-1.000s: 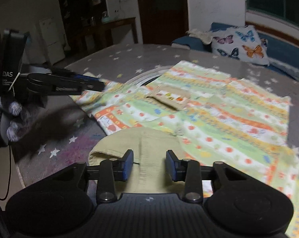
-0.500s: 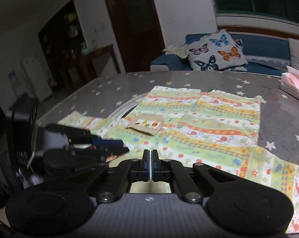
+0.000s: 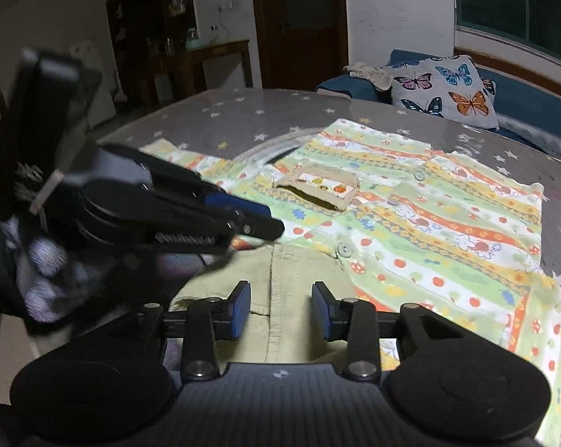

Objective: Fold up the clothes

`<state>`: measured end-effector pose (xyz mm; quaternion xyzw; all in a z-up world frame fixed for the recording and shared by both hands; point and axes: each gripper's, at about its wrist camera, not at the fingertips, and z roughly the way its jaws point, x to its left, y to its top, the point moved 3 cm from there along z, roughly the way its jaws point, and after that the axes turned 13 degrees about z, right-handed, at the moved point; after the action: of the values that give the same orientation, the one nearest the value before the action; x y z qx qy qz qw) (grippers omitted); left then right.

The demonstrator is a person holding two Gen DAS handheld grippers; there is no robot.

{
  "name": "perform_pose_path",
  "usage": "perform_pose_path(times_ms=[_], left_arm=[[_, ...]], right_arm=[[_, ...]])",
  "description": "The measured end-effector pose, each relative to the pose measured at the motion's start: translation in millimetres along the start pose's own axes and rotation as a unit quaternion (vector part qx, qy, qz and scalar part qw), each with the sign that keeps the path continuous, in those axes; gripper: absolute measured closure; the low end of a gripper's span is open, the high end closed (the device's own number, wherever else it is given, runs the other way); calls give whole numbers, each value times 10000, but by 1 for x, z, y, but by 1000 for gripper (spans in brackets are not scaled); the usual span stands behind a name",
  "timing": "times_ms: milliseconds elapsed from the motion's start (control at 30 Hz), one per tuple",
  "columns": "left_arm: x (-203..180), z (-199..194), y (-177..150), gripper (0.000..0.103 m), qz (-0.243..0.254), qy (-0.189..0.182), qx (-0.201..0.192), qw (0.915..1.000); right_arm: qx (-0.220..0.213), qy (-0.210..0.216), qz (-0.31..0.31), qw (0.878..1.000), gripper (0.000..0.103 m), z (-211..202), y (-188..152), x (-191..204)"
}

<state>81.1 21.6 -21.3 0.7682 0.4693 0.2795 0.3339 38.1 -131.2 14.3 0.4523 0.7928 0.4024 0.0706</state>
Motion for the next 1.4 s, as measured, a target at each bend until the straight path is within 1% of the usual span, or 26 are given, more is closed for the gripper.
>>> perform_pose_path(times_ms=[33, 67, 100, 200, 400, 500, 600, 667, 733, 833, 933, 1067, 1167, 1233, 1267, 1333, 1400], left_arm=[[0, -1, 0, 86, -1, -1, -5, 10000], [1, -1, 0, 86, 9, -2, -4, 10000], [1, -1, -1, 86, 17, -1, 3, 10000], [2, 2, -3, 86, 45, -2, 44, 10000], [-10, 7, -3, 86, 214, -168, 33, 9996], [-15, 9, -3, 86, 268, -275, 30, 9993], [-21, 11, -4, 86, 460, -219, 34, 9987], [-25, 11, -3, 86, 624, -153, 17, 9979], [-28, 9, -4, 86, 779, -129, -25, 9969], [-32, 5, -6, 86, 892, -126, -82, 9959], [-31, -1, -9, 86, 898, -187, -164, 9956], [-23, -10, -11, 84, 864, -293, -272, 9955], [-13, -21, -9, 84, 731, -309, -372, 9961], [-6, -26, -5, 84, 622, -279, -441, 9967], [-4, -27, -3, 84, 578, -273, -479, 9968], [-3, -28, 3, 84, 515, -262, -560, 9968], [-7, -23, 9, 84, 461, -318, -581, 9967]], right_arm=[[14, -43, 14, 10000, 75, 2, 0, -1], [29, -87, 28, 10000, 89, 3, -1, -2], [37, -125, 52, 9999, 98, 5, -1, -3], [-141, 16, 545, 9984, 101, -12, 7, -19], [-518, 330, 1364, 9888, 102, -44, 25, -45], [-610, 428, 1546, 9852, 102, -48, 28, -49], [-605, 421, 1598, 9844, 102, -46, 27, -49], [-567, 367, 1492, 9865, 102, -42, 25, -45], [-500, 425, 1313, 9892, 102, -39, 24, -37], [-455, 376, 1141, 9917, 101, -30, 23, -29], [-267, 369, 991, 9940, 100, -14, 18, -23], [106, 390, 838, 9957, 95, 9, 5, -16], [164, 402, 676, 9968, 93, 6, 2, -12], [203, 410, 568, 9973, 90, 4, 1, -9], [216, 413, 520, 9976, 87, 3, 0, -8], [109, 414, 550, 9976, 85, -5, 4, -10], [-69, 307, 678, 9972, 84, -11, 8, -17]])
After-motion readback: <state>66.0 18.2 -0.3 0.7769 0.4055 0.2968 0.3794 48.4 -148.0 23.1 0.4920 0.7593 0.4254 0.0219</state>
